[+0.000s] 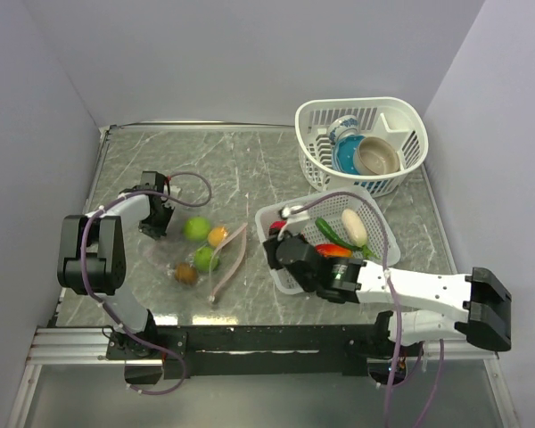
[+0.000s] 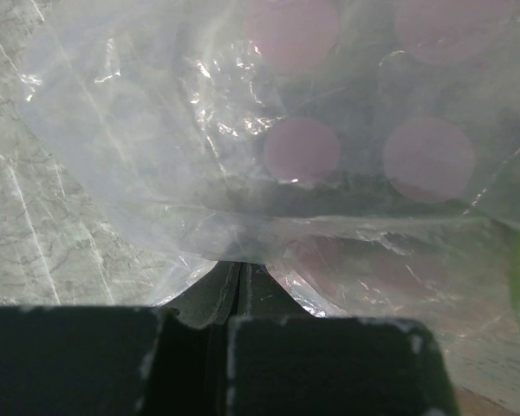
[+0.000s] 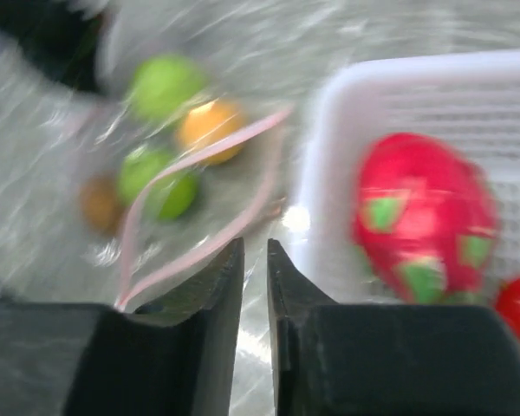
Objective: Open the zip-top bag and remove the fake food
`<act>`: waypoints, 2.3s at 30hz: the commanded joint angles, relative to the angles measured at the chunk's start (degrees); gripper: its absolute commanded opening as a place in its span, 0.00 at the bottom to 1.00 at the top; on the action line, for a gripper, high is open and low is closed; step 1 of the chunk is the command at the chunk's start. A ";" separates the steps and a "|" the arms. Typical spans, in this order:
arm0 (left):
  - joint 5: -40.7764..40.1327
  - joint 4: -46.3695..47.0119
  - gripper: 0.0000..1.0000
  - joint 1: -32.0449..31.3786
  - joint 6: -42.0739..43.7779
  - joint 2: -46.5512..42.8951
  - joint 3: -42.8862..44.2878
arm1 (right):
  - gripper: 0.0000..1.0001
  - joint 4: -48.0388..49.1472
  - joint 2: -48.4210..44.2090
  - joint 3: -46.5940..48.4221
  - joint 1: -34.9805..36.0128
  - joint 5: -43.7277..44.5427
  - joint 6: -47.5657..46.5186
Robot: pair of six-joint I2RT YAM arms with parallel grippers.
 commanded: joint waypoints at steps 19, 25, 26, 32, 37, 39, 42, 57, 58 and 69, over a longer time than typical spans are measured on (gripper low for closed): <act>2.92 -0.68 0.01 0.42 1.62 0.83 -1.91 | 0.34 6.45 32.56 16.29 3.74 -3.98 -9.47; 3.09 -0.86 0.01 0.42 1.71 1.36 -1.03 | 0.42 9.62 38.19 17.69 3.65 -6.09 -10.79; 3.18 -0.94 0.01 0.42 1.53 1.53 -0.77 | 0.46 10.14 38.90 18.13 3.65 -6.53 -11.14; 3.97 -1.65 0.01 0.33 1.27 1.89 0.02 | 0.80 13.91 42.60 20.77 3.56 -8.20 -12.63; 3.97 -1.82 0.01 0.16 1.09 1.80 -0.41 | 0.85 15.24 45.67 24.72 3.30 -8.03 -13.95; 4.06 -1.82 0.01 0.07 1.09 1.80 -0.59 | 0.86 15.15 46.47 26.39 3.21 -7.42 -14.39; 4.06 -1.74 0.01 -0.02 1.18 1.62 -0.94 | 0.87 15.59 47.00 27.80 3.21 -7.76 -15.27; 6.08 -3.49 0.01 -4.59 -0.14 0.39 -1.21 | 0.80 11.90 55.26 37.13 2.33 -10.22 -14.22; 5.82 -3.49 0.01 -4.59 0.12 0.39 -1.29 | 0.73 12.69 55.17 36.51 2.25 -10.57 -14.04; 1.87 -0.42 0.01 -3.54 1.00 2.06 -3.31 | 0.33 14.72 41.41 22.63 1.45 -8.47 -12.99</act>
